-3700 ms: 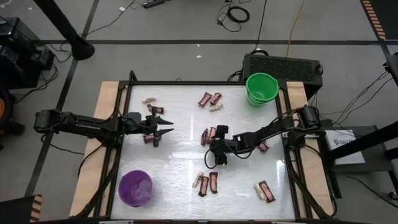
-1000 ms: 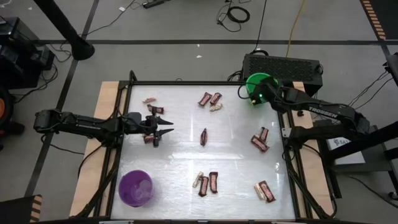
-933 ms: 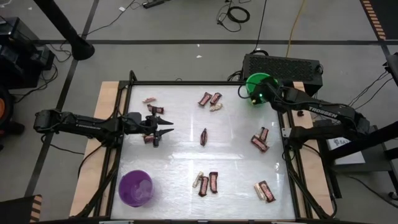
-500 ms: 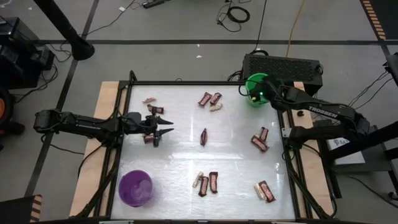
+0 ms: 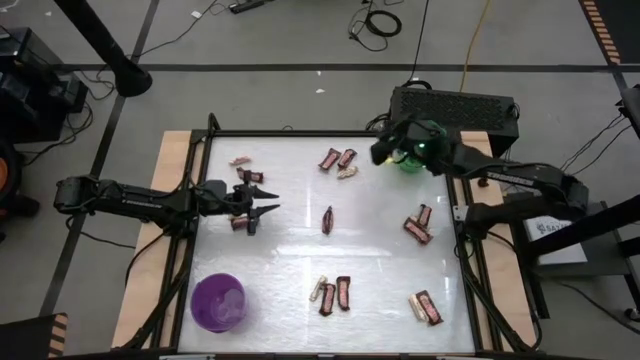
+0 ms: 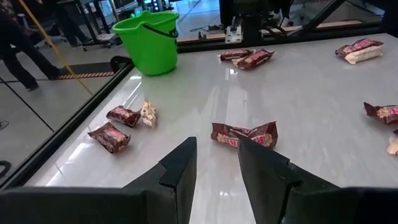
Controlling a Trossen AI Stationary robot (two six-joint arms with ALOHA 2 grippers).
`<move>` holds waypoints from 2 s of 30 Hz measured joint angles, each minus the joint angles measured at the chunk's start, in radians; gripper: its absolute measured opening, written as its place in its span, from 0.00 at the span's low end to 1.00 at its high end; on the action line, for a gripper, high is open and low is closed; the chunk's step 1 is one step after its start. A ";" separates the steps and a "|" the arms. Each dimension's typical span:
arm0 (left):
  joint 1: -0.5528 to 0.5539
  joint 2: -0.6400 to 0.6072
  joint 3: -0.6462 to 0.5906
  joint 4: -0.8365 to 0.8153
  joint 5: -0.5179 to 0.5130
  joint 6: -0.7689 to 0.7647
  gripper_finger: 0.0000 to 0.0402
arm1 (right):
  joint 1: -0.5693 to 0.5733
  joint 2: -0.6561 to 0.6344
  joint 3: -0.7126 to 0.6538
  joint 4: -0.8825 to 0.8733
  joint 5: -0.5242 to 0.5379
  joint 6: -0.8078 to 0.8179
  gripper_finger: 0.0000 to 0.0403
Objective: Sort candy by brand, put in halloween buckets
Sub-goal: Put the brown candy bar into the green bucket
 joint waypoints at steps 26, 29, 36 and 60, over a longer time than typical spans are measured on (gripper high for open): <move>0.000 -0.176 0.000 -0.190 -0.546 0.070 0.32 | 0.138 0.956 0.433 0.502 -0.394 0.032 0.42; 0.000 -0.218 0.000 -0.217 -0.596 0.039 0.32 | 0.150 1.028 0.584 0.381 -0.393 0.051 0.42; 0.000 -0.313 0.000 -0.303 -0.608 0.002 0.32 | 0.154 1.197 0.885 0.163 -0.391 0.068 0.42; -0.001 -0.375 0.001 -0.371 -0.598 -0.001 0.32 | 0.138 1.481 1.207 0.116 -0.419 0.144 0.42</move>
